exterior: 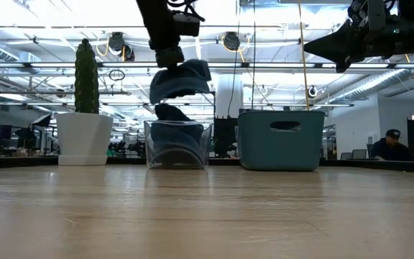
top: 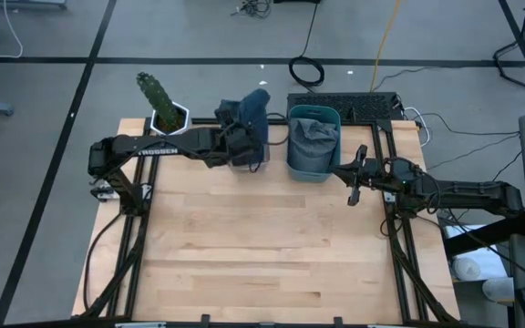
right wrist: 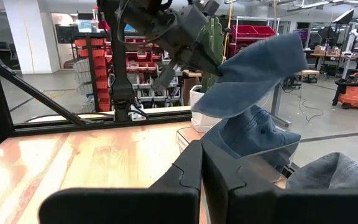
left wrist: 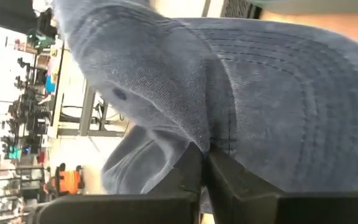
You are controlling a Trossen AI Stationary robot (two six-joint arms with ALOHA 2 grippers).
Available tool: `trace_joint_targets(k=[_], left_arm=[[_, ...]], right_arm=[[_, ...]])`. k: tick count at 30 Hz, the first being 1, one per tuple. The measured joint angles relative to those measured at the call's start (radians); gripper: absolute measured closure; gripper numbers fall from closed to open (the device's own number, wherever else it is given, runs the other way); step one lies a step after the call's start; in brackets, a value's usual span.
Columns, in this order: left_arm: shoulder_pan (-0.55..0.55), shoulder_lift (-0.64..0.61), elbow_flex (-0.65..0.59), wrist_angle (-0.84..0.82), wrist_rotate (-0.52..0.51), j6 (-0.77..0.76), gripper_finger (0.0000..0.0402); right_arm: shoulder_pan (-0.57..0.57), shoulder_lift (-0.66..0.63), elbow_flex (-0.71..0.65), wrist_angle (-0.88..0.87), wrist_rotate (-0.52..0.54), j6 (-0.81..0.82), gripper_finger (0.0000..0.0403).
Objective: Pick & Place hat
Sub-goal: Put the blue cap into the transparent bin
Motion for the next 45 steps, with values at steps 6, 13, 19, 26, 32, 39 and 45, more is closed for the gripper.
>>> trace_joint_targets(k=[6, 13, 19, 26, 32, 39, 45], left_arm=[[0.020, 0.000, 0.000, 0.024, 0.000, -0.075, 0.0393], [0.025, 0.022, 0.000, 0.026, 0.000, -0.083, 0.0394], [0.026, 0.085, 0.000, 0.018, 0.000, -0.070, 0.0395], [0.026, 0.120, -0.002, -0.009, -0.002, -0.036, 0.0395], [0.024, 0.116, -0.002, -0.008, -0.023, -0.039, 0.0397], [0.024, 0.116, -0.002, -0.009, -0.019, -0.050, 0.0396], [0.024, 0.116, -0.002, -0.009, -0.008, -0.053, 0.0392]], right_arm=[[0.000, 0.000, 0.000, 0.001, 0.000, 0.000, 0.0403], [0.000, 0.000, 0.000, 0.001, 0.000, 0.000, 0.0403], [0.000, 0.000, 0.000, 0.002, 0.000, 0.000, 0.0403], [0.000, 0.000, 0.000, 0.000, 0.000, 0.000, 0.0403], [0.000, 0.000, 0.000, 0.000, 0.000, -0.008, 0.0403], [0.000, 0.000, 0.000, 0.000, 0.000, -0.008, 0.0403], [0.000, 0.000, 0.000, 0.000, 0.000, -0.007, 0.0403]])
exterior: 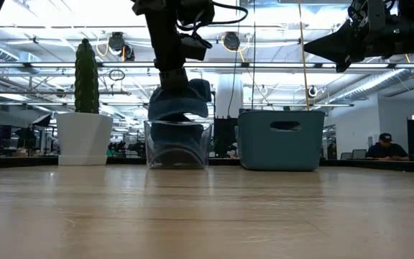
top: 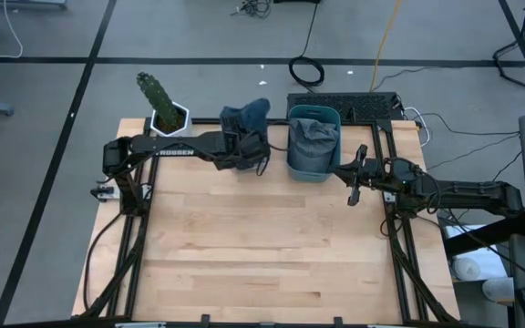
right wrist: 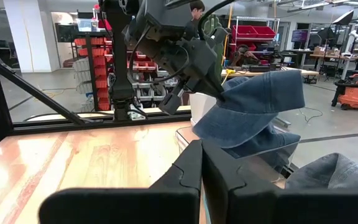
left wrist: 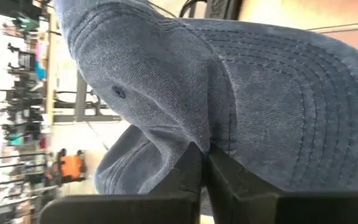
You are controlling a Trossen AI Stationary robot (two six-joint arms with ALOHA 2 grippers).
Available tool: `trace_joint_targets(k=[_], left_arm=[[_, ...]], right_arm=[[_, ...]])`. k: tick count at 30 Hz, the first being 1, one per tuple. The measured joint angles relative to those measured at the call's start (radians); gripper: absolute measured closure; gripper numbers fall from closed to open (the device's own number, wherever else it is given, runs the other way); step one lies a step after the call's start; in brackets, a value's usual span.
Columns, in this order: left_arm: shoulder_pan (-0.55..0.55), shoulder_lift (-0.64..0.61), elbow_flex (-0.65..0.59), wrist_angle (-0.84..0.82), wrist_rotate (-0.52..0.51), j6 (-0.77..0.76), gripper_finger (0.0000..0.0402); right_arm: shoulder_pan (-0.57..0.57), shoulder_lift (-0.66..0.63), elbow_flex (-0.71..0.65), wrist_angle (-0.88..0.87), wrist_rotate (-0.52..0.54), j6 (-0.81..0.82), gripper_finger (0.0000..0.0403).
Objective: Pick & Place hat
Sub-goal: Put the blue cap into the transparent bin
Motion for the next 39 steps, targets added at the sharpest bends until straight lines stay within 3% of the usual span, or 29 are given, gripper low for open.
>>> trace_joint_targets(k=[9, 23, 33, 39], left_arm=[[-0.001, -0.001, -0.009, -0.011, 0.041, -0.053, 0.0397], [0.015, -0.002, -0.186, 0.077, 0.096, -0.071, 0.0391], [0.015, -0.002, -0.189, 0.072, 0.237, -0.158, 0.0394], [0.015, -0.002, -0.189, 0.073, 0.254, -0.191, 0.0385]], right_arm=[[0.000, 0.000, 0.000, -0.001, 0.000, 0.000, 0.0403], [0.000, 0.000, 0.000, -0.001, 0.000, 0.000, 0.0403], [0.000, 0.000, 0.000, 0.000, 0.000, 0.000, 0.0403], [0.000, 0.000, 0.000, 0.000, 0.000, 0.000, 0.0403]])
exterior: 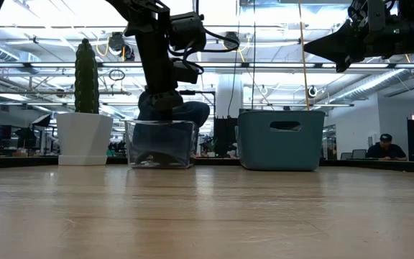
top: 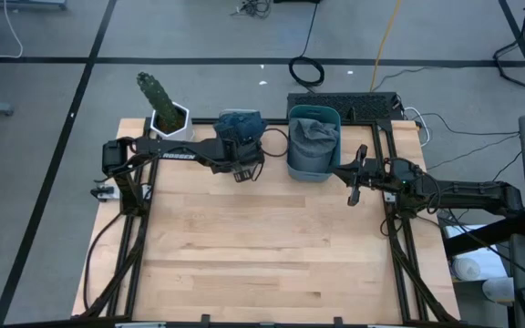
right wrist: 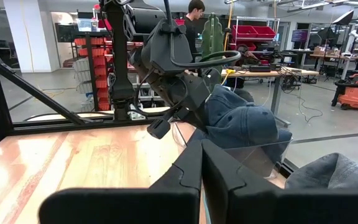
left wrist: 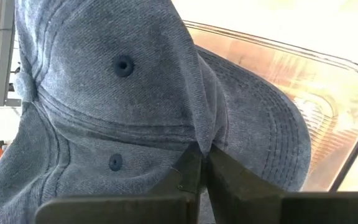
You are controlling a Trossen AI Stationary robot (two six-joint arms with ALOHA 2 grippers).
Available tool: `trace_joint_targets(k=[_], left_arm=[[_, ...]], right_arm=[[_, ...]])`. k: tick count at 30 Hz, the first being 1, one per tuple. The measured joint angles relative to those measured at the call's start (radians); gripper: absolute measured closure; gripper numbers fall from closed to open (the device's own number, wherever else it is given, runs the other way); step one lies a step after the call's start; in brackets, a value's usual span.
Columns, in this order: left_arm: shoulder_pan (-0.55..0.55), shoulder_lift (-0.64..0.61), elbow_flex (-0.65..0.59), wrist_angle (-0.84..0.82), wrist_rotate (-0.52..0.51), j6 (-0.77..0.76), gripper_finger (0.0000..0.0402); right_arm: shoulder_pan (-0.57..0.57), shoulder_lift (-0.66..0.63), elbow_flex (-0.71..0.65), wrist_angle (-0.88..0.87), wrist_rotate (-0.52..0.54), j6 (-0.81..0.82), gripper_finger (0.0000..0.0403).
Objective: Pick & Place hat
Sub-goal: Put the blue cap into the transparent bin, then return to Home Position
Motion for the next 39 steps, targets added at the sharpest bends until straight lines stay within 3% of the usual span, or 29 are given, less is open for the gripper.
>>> trace_joint_targets(k=[12, 22, 30, 39], left_arm=[[-0.001, 0.001, 0.000, 0.025, -0.024, -0.097, 0.0383], [-0.032, 0.003, 0.028, -0.017, -0.031, -0.126, 0.0261], [-0.098, 0.003, 0.187, -0.197, -0.033, -0.132, 0.0200], [-0.217, 0.002, 0.381, -0.389, -0.017, -0.197, 0.0195]], right_arm=[[0.000, 0.000, 0.000, 0.000, 0.000, 0.000, 0.0403], [0.000, 0.000, 0.000, 0.000, 0.000, 0.000, 0.0403], [0.000, 0.000, 0.000, 0.000, 0.000, 0.000, 0.0403], [0.000, 0.000, 0.000, 0.000, 0.000, 0.000, 0.0403]])
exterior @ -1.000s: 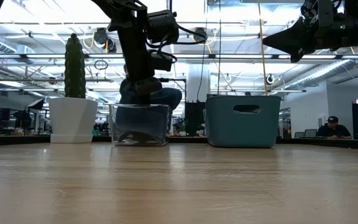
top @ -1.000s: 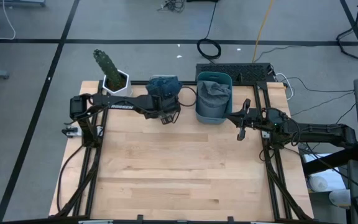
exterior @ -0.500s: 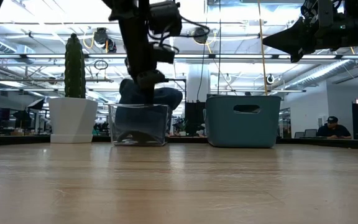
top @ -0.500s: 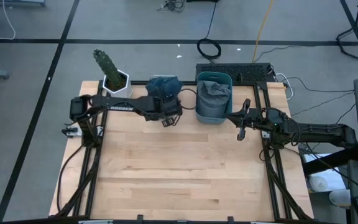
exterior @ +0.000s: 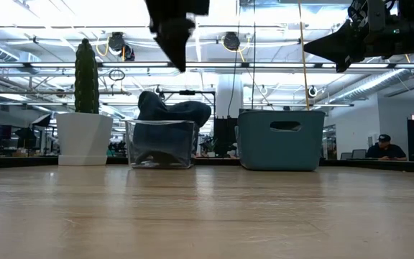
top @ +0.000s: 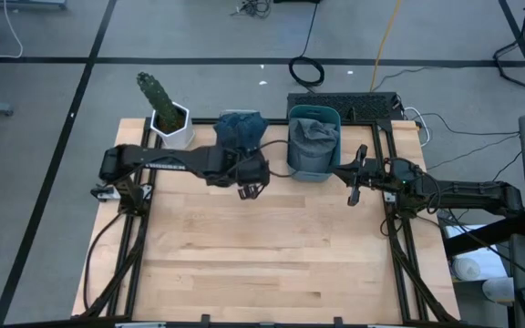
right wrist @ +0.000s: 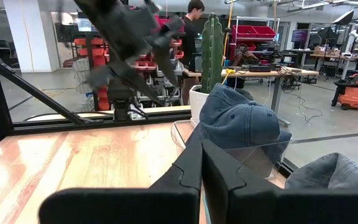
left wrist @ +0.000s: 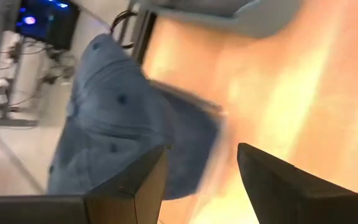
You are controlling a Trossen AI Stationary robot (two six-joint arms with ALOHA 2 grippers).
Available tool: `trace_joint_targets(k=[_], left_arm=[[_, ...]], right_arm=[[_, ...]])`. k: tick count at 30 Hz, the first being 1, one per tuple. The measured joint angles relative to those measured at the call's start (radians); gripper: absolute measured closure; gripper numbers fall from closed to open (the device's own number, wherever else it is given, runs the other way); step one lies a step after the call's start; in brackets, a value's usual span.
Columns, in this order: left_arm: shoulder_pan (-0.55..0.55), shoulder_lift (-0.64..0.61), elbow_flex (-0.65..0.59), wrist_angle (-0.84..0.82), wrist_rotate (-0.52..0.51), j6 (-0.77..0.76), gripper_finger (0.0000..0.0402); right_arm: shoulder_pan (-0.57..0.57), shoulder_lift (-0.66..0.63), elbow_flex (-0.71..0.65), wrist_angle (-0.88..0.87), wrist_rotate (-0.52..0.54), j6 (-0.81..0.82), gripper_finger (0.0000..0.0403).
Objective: Pick & Place hat
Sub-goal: Return to Home Position
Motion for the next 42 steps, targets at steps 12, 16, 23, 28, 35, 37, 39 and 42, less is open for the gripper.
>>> trace_joint_targets(k=[12, 16, 23, 28, 35, 37, 39, 42], left_arm=[[-0.201, 0.000, 0.065, -0.077, 0.072, -0.052, 0.0201], [-0.265, 0.000, 0.054, -0.059, 0.018, -0.035, 0.0199], [-0.321, -0.021, 0.038, 0.033, -0.022, 0.012, 0.0203], [-0.304, -0.040, -0.106, 0.251, 0.079, 0.077, 0.0200], [-0.226, -0.179, -0.456, 0.621, 0.290, 0.102, 0.0195], [-0.202, -0.249, -0.585, 0.800, 0.329, 0.107, 0.0195], [-0.178, -0.335, -0.733, 0.933, 0.362, 0.108, 0.0194], [-0.142, -0.472, -0.929, 1.093, 0.391, 0.086, 0.0195]], right_arm=[[0.000, 0.000, 0.000, -0.003, 0.000, 0.000, 0.0403], [0.000, 0.000, 0.000, -0.004, 0.000, 0.000, 0.0403], [0.000, 0.000, 0.000, -0.006, 0.000, 0.008, 0.0403], [0.000, 0.000, 0.000, -0.013, 0.000, 0.008, 0.0403], [0.000, 0.005, 0.000, -0.011, 0.000, 0.008, 0.0403], [0.000, 0.005, 0.000, -0.015, 0.002, 0.008, 0.0403], [-0.001, 0.009, 0.000, -0.018, 0.001, 0.008, 0.0403], [-0.002, 0.010, 0.000, -0.029, 0.003, 0.008, 0.0403]])
